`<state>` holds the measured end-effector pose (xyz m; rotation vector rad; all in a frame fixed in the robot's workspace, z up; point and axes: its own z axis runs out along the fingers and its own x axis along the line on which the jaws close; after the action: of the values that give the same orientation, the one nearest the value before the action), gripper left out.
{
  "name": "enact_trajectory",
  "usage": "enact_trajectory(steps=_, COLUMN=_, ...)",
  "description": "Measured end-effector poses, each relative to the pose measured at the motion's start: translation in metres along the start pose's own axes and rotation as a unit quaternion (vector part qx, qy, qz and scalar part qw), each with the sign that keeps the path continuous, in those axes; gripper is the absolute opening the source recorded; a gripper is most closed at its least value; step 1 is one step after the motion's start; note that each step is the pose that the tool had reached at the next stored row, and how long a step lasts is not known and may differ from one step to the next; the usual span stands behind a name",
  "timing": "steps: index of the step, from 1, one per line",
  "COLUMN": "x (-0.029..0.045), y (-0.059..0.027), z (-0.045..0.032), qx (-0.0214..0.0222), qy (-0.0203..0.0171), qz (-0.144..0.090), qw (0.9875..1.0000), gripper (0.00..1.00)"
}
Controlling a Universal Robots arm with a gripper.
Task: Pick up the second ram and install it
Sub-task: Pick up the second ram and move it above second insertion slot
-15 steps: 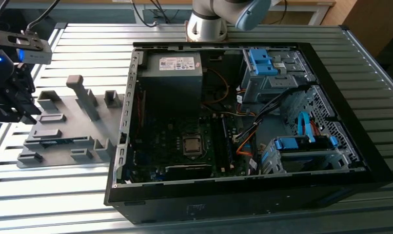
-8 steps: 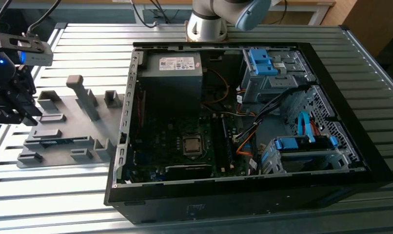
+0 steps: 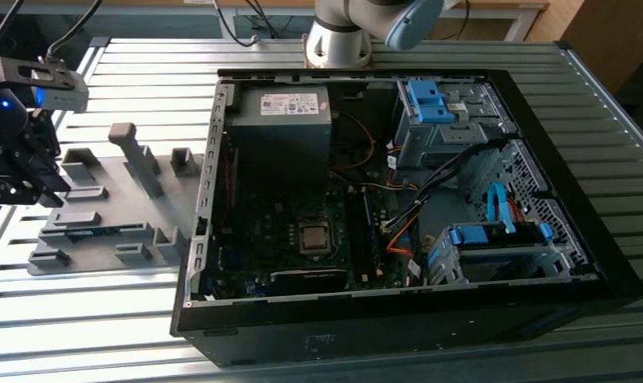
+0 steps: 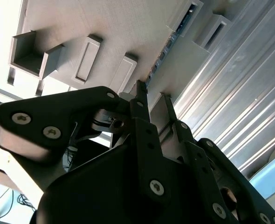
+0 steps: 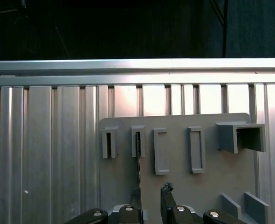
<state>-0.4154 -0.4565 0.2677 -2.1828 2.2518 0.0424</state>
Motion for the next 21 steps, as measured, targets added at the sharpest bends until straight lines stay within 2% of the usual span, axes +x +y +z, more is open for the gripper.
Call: enact_trajectory(steps=21, x=0.0006, y=-0.0002, z=0.0138, qx=-0.0001, qy=0.0001, qz=-0.001, qw=1.0000, gripper=0.31)
